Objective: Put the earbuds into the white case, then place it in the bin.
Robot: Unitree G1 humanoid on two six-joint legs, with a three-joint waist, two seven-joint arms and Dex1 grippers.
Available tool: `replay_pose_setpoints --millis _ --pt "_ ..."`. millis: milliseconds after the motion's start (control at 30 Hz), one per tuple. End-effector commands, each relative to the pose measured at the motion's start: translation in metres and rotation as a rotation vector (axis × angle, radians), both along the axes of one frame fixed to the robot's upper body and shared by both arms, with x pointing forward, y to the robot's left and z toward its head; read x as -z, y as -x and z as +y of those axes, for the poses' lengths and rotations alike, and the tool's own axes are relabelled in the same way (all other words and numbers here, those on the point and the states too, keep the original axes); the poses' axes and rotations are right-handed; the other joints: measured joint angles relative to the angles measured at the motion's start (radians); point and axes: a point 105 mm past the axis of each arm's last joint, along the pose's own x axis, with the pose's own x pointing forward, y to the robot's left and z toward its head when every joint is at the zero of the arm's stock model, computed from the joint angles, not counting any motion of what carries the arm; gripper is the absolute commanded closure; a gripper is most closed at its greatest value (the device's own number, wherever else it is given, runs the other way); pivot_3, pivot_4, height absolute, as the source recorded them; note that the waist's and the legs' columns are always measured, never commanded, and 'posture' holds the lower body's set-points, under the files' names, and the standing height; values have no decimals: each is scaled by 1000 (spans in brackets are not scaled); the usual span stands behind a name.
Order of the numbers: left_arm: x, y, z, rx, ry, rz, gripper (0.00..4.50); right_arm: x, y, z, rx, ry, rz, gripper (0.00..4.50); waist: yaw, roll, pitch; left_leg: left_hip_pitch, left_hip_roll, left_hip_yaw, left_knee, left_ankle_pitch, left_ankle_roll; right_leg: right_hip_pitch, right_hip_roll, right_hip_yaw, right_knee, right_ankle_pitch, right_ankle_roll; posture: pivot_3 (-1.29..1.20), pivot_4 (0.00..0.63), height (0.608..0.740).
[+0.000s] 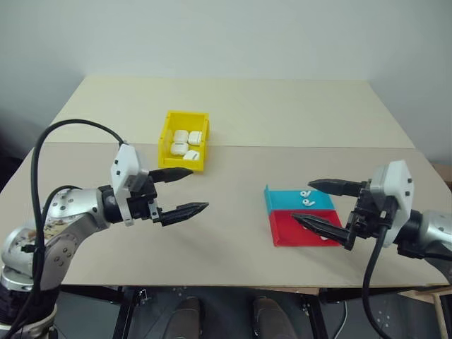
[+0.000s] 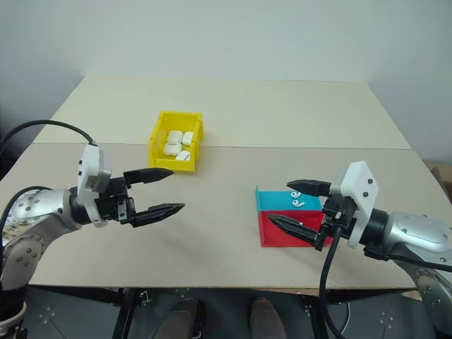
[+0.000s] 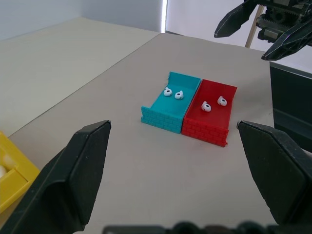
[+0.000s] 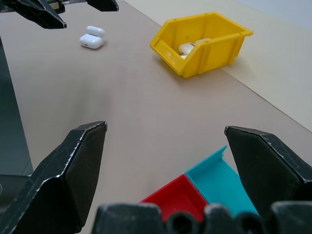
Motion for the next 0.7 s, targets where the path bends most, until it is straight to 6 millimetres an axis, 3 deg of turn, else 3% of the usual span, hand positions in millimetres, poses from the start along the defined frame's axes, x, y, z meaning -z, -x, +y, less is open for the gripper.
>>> replay_pose_setpoints --millis 33,533,700 --pt "-10 1 1 10 35 5 0 -10 5 3 -28 4 -40 16 0 0 0 0 0 0 0 0 0 0 0 0 0 0 0 0 150 740" --pt "-10 -14 25 -259 -142 55 0 -13 -1 1 -11 24 -60 16 1 0 0 0 0 -1 0 0 0 0 0 0 0 0 0 0 150 740" --pt "-5 -14 38 -340 -303 105 0 -12 4 3 -21 25 -58 16 -1 -1 0 0 0 -1 0 0 0 -1 0 1 0 0 0 0 150 740"
